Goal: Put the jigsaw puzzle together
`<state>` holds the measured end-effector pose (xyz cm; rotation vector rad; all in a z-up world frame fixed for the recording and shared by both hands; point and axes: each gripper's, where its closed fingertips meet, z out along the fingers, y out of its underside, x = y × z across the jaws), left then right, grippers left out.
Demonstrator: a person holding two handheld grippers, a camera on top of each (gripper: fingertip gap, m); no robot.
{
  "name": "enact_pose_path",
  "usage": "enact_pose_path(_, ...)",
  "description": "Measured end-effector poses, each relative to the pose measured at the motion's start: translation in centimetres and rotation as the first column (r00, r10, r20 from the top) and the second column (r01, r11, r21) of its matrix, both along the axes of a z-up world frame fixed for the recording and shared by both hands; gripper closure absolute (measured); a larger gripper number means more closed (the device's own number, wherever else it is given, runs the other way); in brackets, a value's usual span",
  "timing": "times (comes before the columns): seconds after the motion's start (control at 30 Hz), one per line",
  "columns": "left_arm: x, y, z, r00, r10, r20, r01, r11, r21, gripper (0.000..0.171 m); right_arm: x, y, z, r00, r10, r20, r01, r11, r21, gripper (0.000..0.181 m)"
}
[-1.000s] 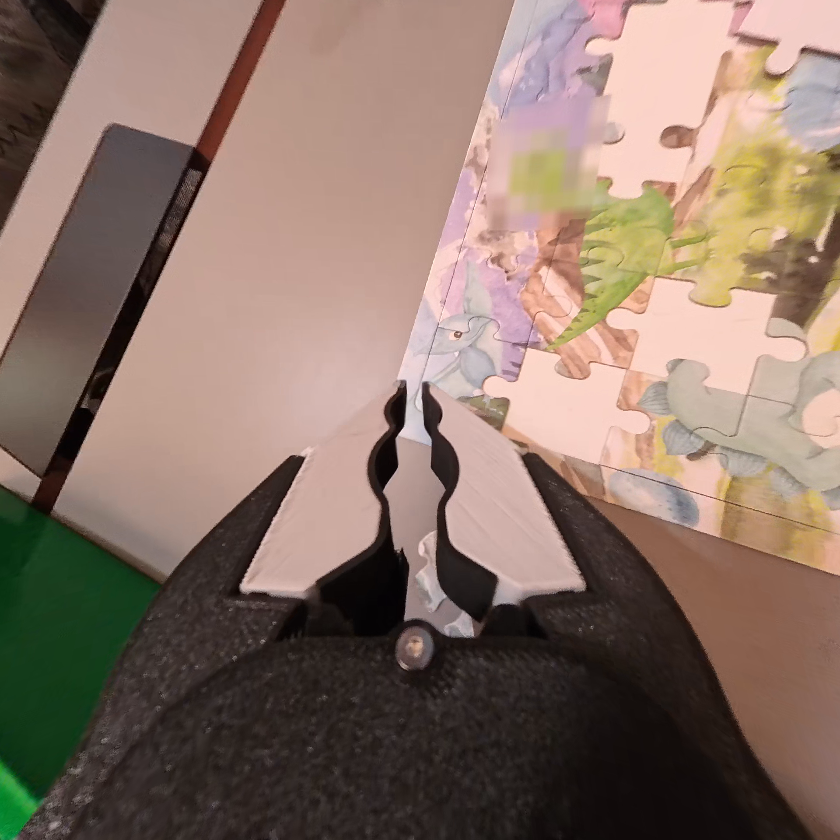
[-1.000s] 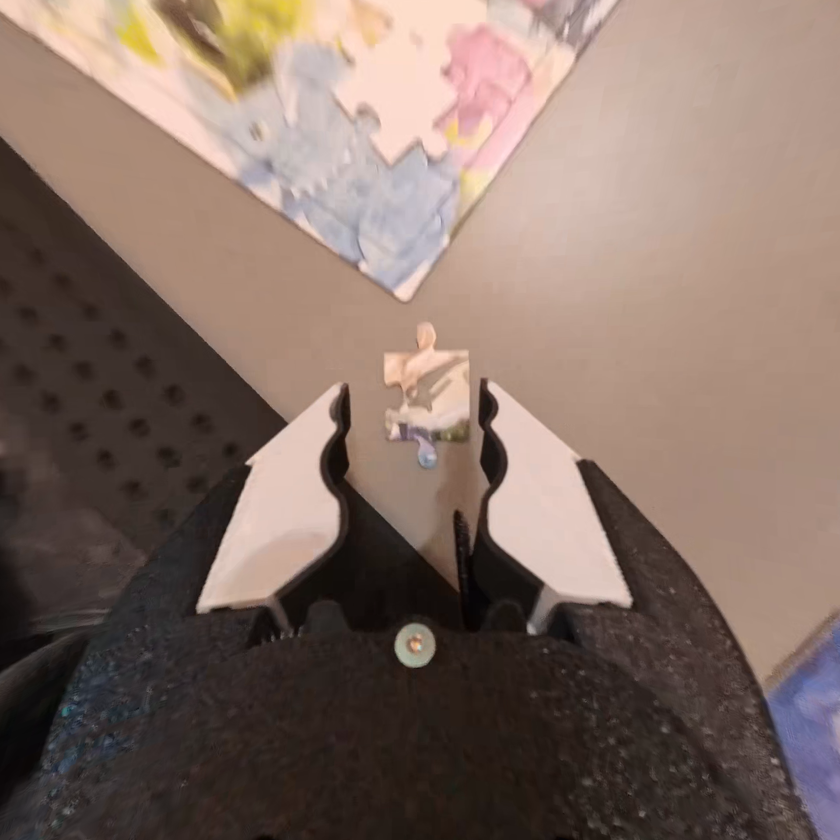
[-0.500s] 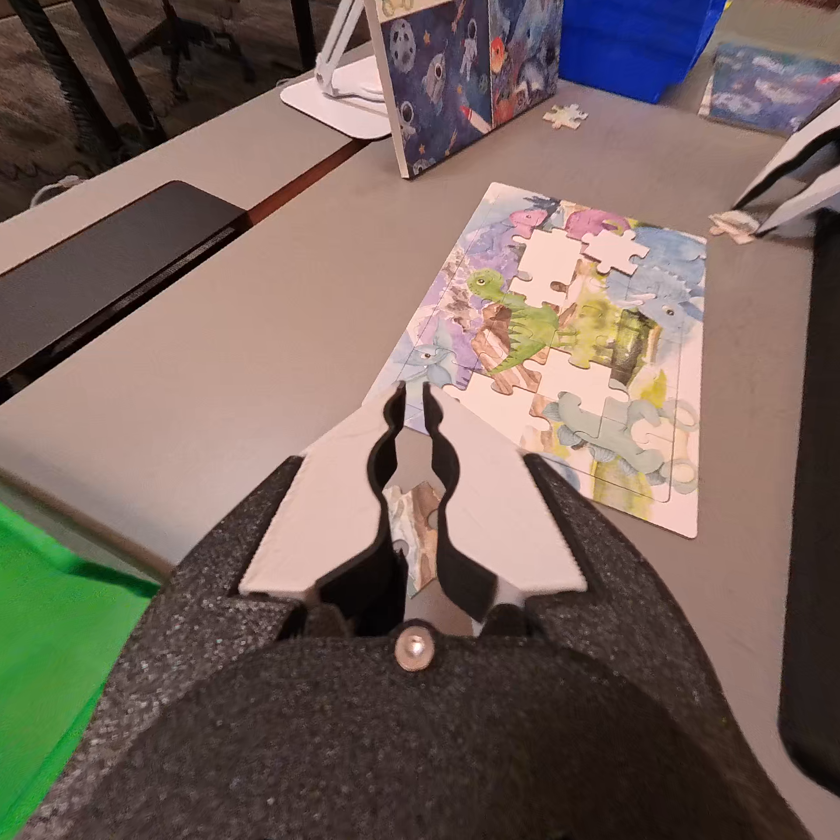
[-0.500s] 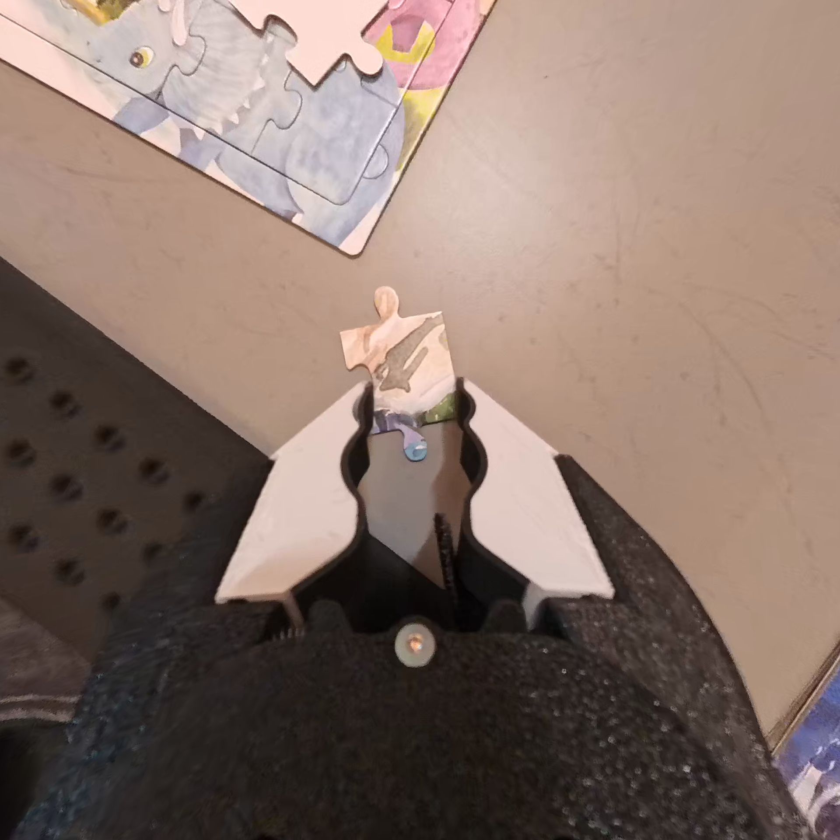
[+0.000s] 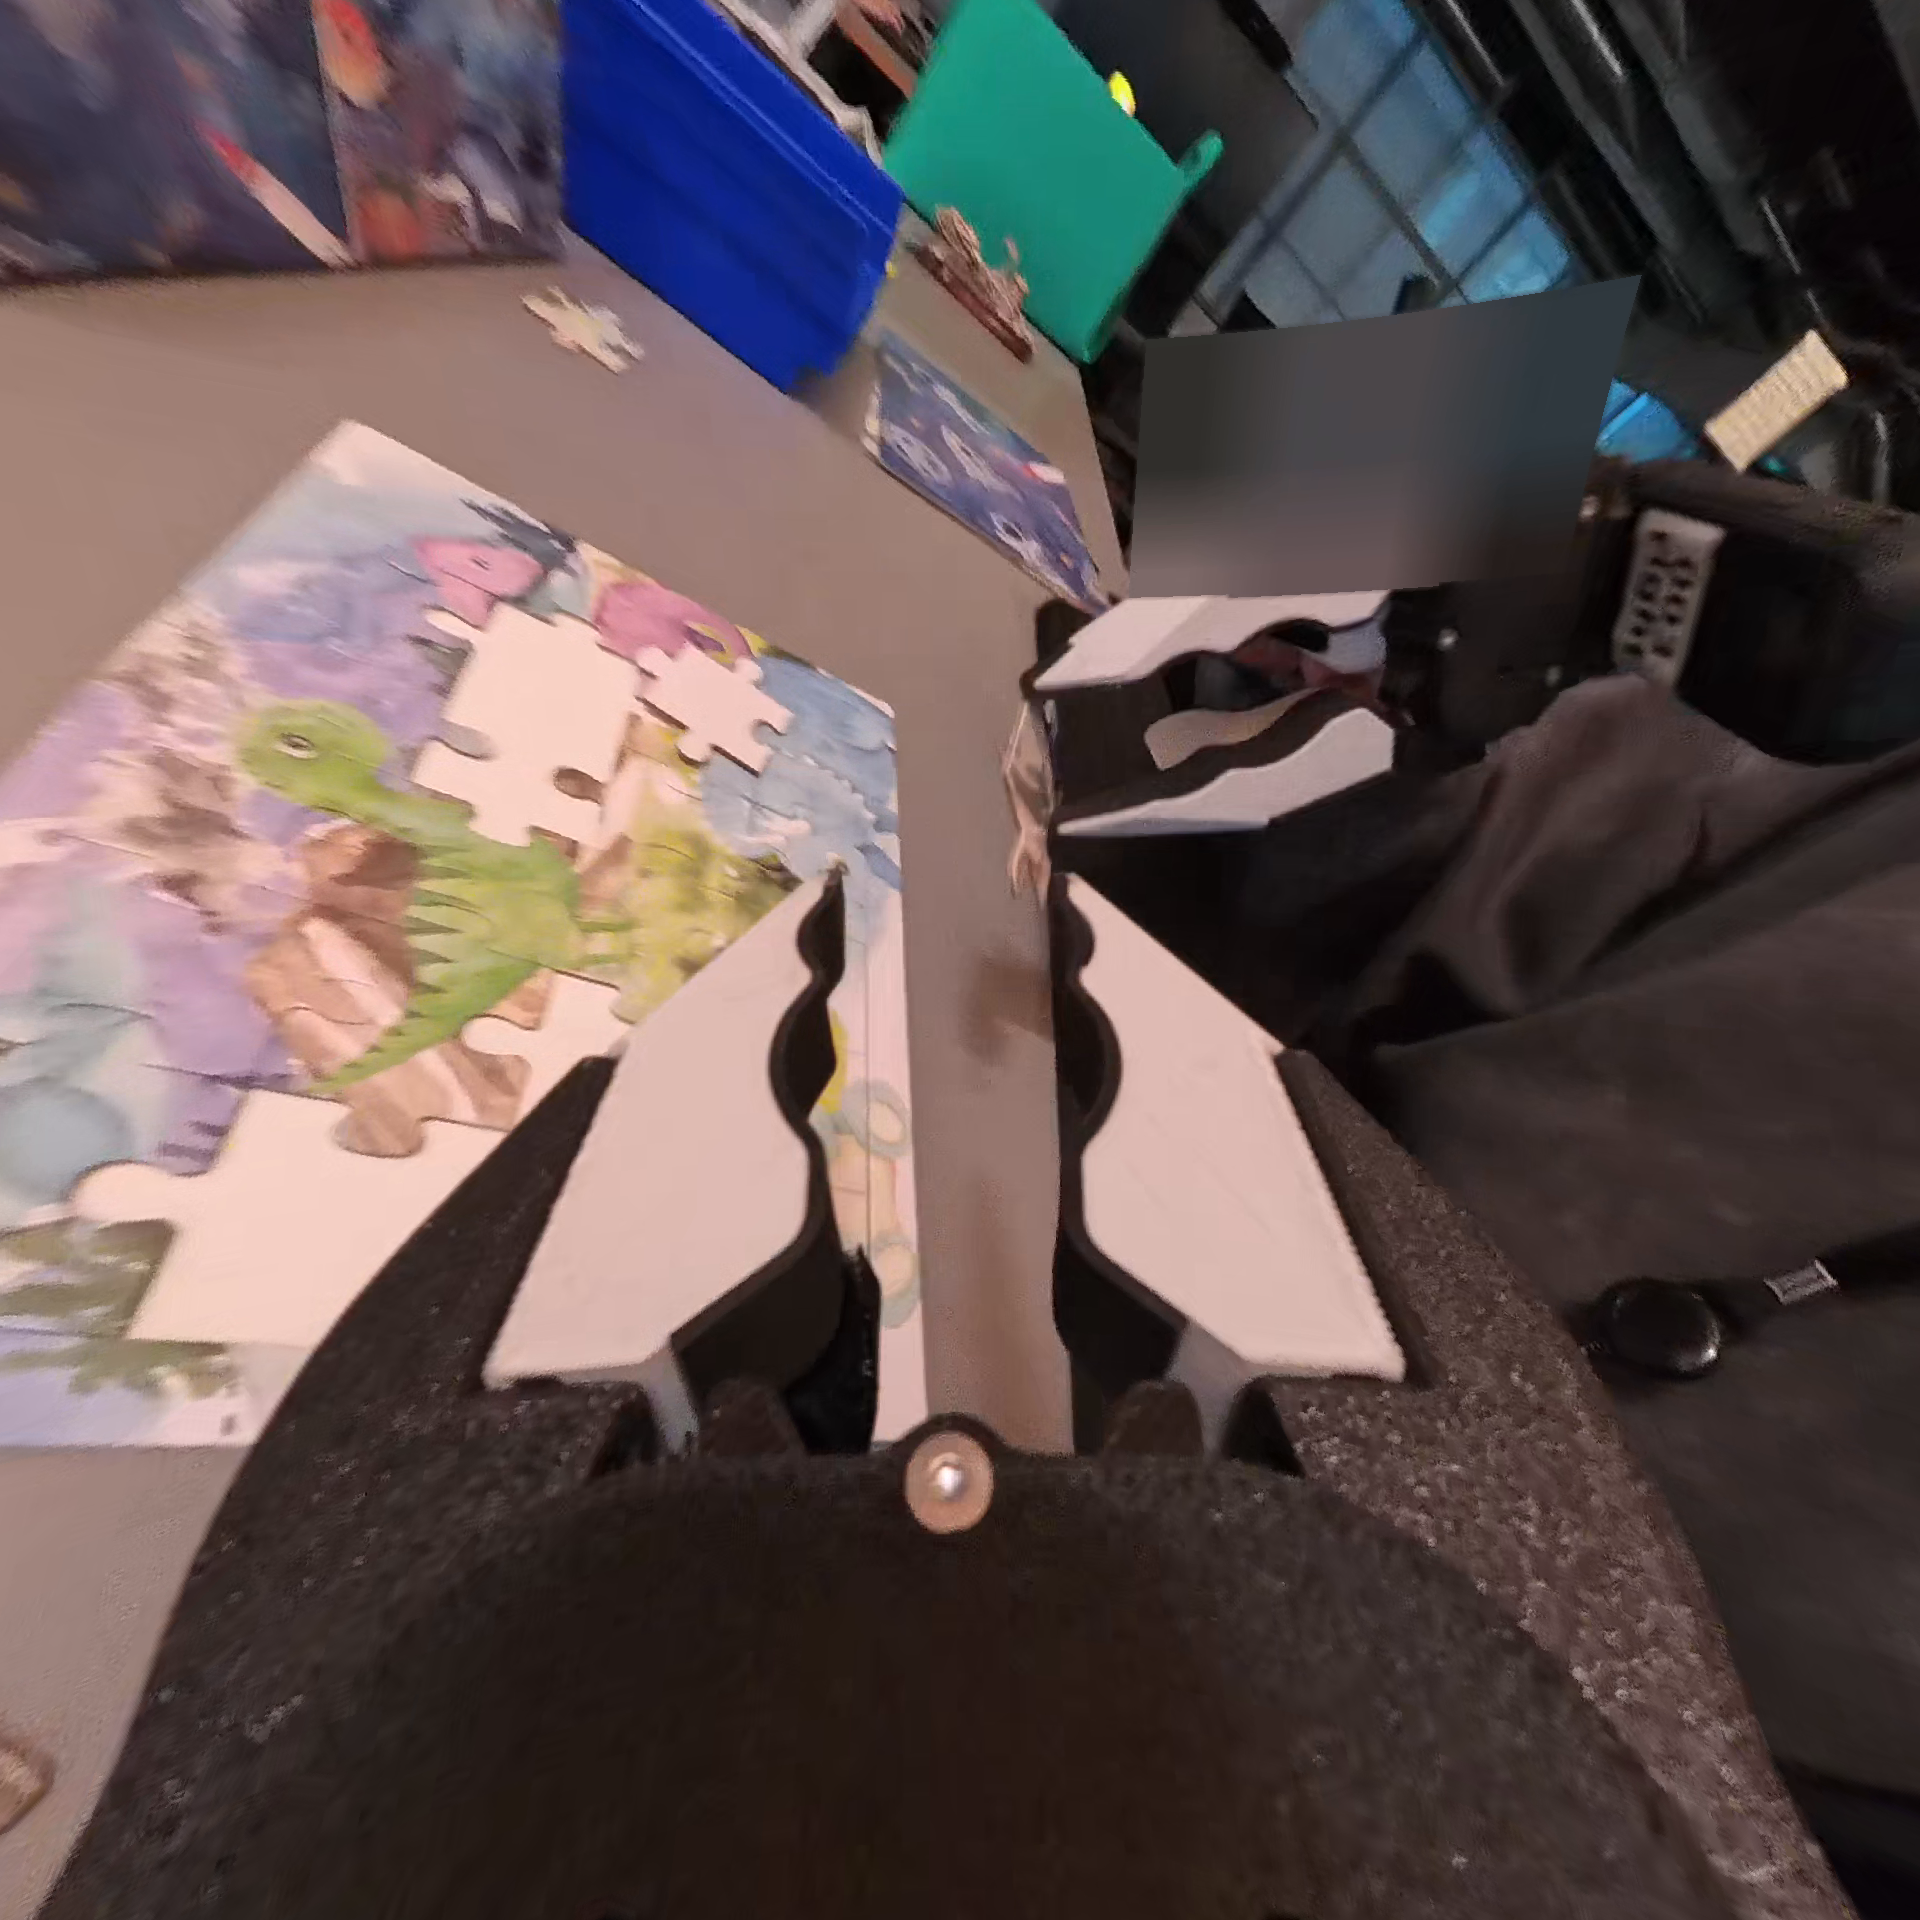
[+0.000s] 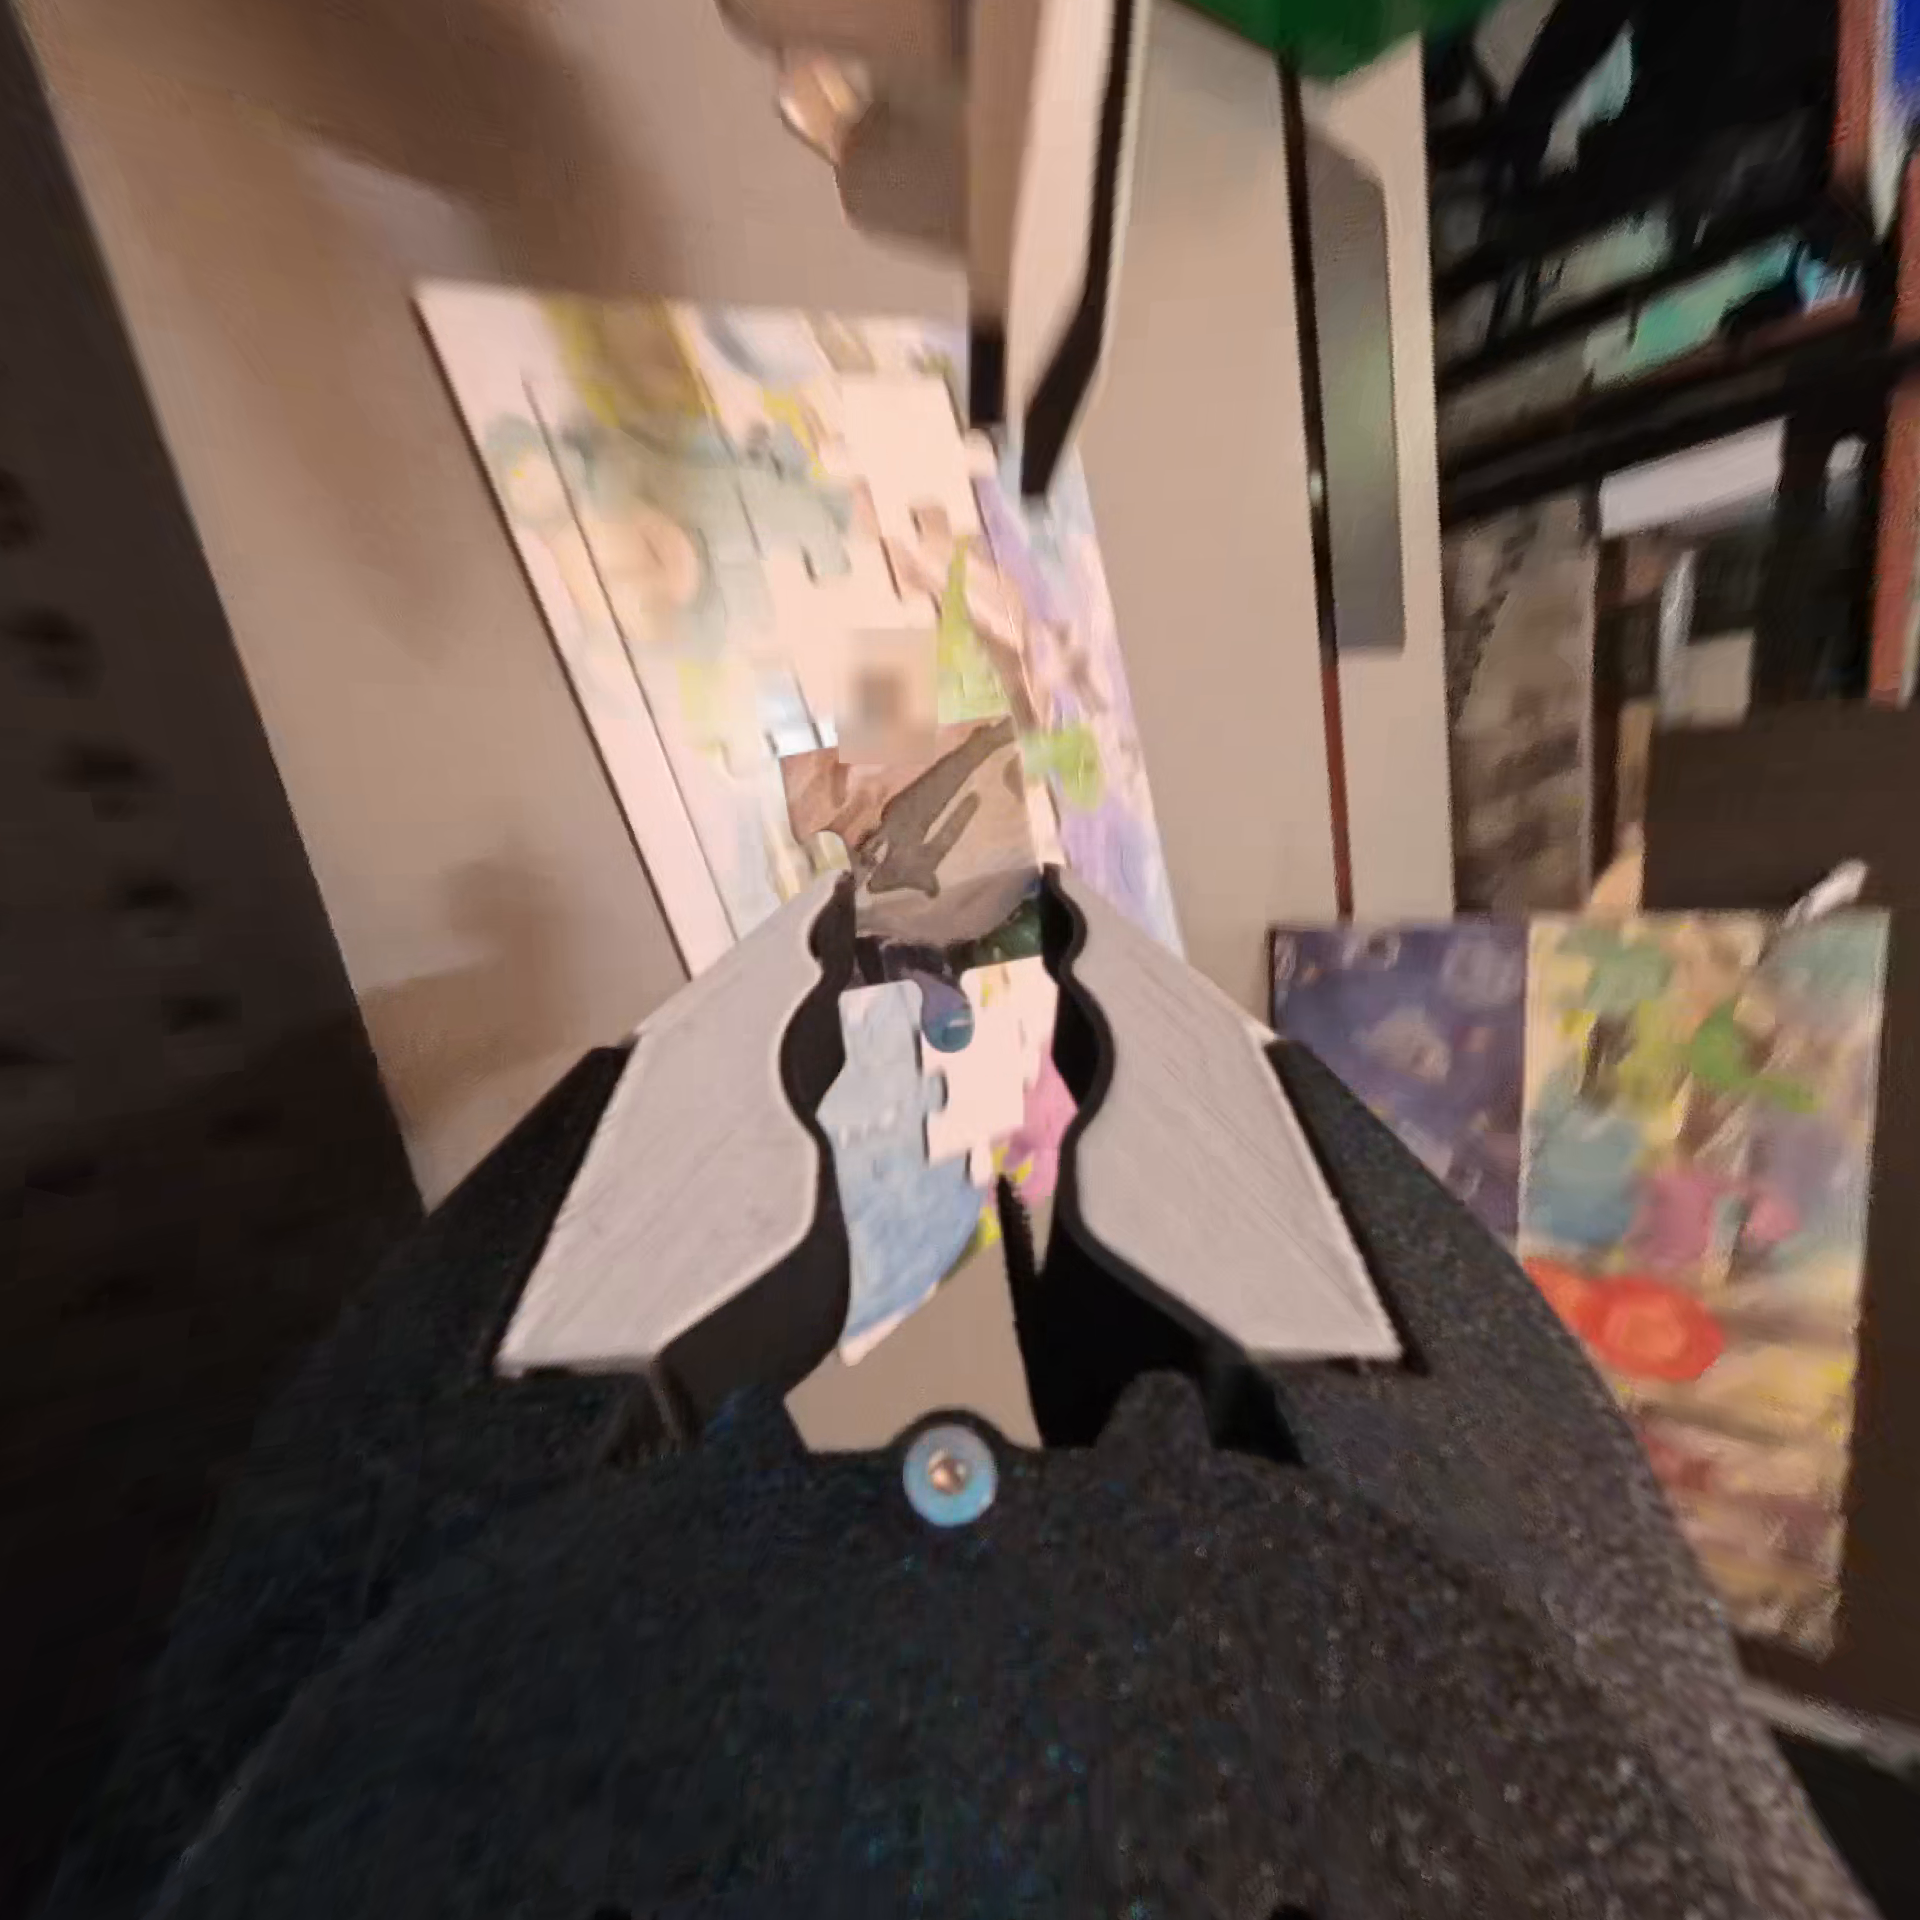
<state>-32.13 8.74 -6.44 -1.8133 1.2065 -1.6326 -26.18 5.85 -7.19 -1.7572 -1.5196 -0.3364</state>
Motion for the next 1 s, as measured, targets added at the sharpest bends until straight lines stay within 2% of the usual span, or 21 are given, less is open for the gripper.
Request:
enact_pose_path(0.13, 0.3, -1.9, -1.0, 0.997, -0.079, -0.013, 0.079, 0.996, -0.037, 0.133, -4.0, 0.2, -1.0, 0.993, 0.11, 0.03, -0.11, 0.994, 0.005, 0.146)
enact_pose_path(0.27, 0.2, -2.9, -1.8, 0.989, -0.146, -0.036, 0.145, 0.989, -0.025, 0.165, -5.3, 1.0, -1.3, 0.986, 0.146, 0.075, -0.149, 0.988, 0.042, 0.146)
enact_pose_path(0.33, -0.1, -2.7, -2.1, 0.989, -0.14, -0.055, 0.141, 0.99, -0.002, 0.169, -5.4, 1.4, -1.3, 0.987, 0.15, 0.062, -0.153, 0.987, 0.041, 0.144)
enact_pose_path(0.4, -0.6, -2.1, -2.3, 0.99, -0.121, -0.075, 0.121, 0.993, -0.009, 0.17, -5.1, 2.7, -0.8, 0.994, 0.109, -0.029, -0.108, 0.993, 0.055, 0.141)
enact_pose_path(0.47, -1.1, -1.3, -2.2, 0.993, -0.096, -0.065, 0.093, 0.995, -0.04, 0.17, -4.5, 4.1, -0.1, 0.976, 0.013, -0.217, -0.01, 1.0, 0.016, 0.136)
enact_pose_path(0.53, -1.3, -0.3, -1.3, 0.998, -0.06, -0.012, 0.059, 0.996, -0.068, 0.17, -5.0, 4.1, 0.0, 0.903, -0.083, -0.422, 0.027, 0.99, -0.135, 0.139)
enact_pose_path(0.6, -1.7, 1.1, -0.5, 0.999, -0.001, 0.039, 0.005, 0.993, -0.114, 0.17, -5.7, 3.6, -0.7, 0.849, -0.127, -0.512, 0.009, 0.974, -0.227, 0.134)
enact_pose_path(0.67, -2.1, 2.3, 0.0, 0.996, 0.051, 0.077, -0.037, 0.983, -0.18, 0.17, -6.2, 3.8, -1.2, 0.841, -0.139, -0.523, 0.03, 0.977, -0.211, 0.12)
enact_pose_path(0.73, -2.3, 2.9, 0.0, 0.994, 0.072, 0.085, -0.051, 0.972, -0.231, 0.17, -6.6, 4.5, -1.1, 0.86, -0.124, -0.495, 0.06, 0.988, -0.142, 0.11)
enact_pose_path(0.83, -2.2, 3.6, -0.1, 0.989, 0.115, 0.094, -0.085, 0.957, -0.277, 0.17, -6.9, 6.1, -1.5, 0.906, -0.128, -0.403, 0.103, 0.991, -0.082, 0.111)
enact_pose_path(0.9, -2.1, 3.3, -0.4, 0.992, 0.101, 0.077, -0.076, 0.957, -0.279, 0.17, -6.8, 7.1, -1.6, 0.914, -0.139, -0.38, 0.122, 0.99, -0.07, 0.124)
enact_pose_path(1.0, -2.2, 3.6, -0.9, 0.992, 0.116, 0.052, -0.098, 0.959, -0.267, 0.17, -6.9, 7.9, -1.9, 0.93, -0.116, -0.349, 0.089, 0.992, -0.093, 0.131)
